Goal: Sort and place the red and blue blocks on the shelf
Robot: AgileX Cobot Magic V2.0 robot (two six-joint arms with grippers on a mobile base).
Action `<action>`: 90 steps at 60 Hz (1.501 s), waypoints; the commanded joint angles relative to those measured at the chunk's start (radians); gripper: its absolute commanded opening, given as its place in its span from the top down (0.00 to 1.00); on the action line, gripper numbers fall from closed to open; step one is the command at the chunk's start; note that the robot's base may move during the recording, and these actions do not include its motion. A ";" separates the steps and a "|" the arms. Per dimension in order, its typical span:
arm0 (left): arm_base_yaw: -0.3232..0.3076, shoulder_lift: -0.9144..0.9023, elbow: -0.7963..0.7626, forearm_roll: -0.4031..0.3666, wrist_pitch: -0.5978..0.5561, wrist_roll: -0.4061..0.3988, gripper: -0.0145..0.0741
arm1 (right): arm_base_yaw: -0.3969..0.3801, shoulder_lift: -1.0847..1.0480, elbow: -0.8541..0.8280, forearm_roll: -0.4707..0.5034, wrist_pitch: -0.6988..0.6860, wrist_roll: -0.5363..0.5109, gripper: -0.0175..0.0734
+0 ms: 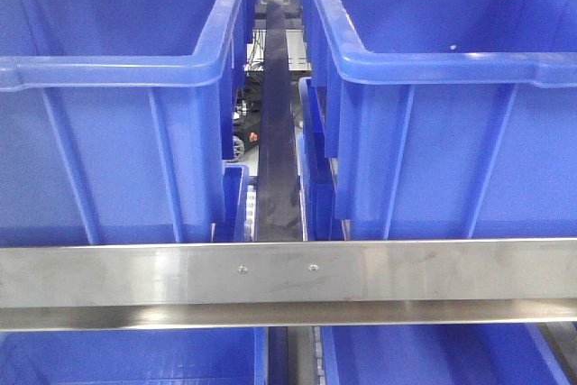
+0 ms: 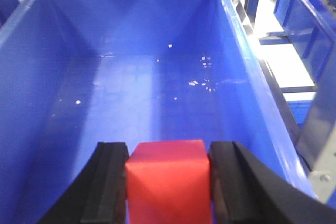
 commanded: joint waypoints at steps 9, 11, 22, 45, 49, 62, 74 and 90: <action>-0.002 0.120 -0.078 0.003 -0.153 -0.006 0.70 | 0.000 0.077 -0.053 -0.014 -0.138 -0.007 0.75; -0.002 0.134 -0.083 0.003 -0.159 -0.006 0.70 | 0.000 0.089 -0.053 -0.014 -0.145 -0.007 0.75; -0.002 0.180 -0.086 0.003 -0.182 -0.006 0.70 | 0.000 0.128 -0.053 -0.014 -0.177 -0.007 0.75; -0.002 0.186 -0.086 0.038 -0.200 -0.006 0.18 | 0.000 0.161 -0.053 -0.015 -0.194 -0.007 0.15; -0.002 0.186 -0.086 0.036 -0.196 -0.006 0.09 | 0.000 0.169 -0.053 -0.015 -0.193 -0.007 0.12; -0.002 0.186 -0.086 0.036 -0.194 -0.006 0.12 | 0.000 0.189 -0.053 -0.015 -0.193 -0.007 0.13; -0.002 0.186 -0.086 0.036 -0.194 -0.006 0.33 | 0.000 0.189 -0.053 -0.015 -0.206 -0.007 0.25; -0.002 0.173 -0.086 0.036 -0.192 -0.006 0.66 | 0.000 0.188 -0.053 -0.013 -0.220 -0.006 0.73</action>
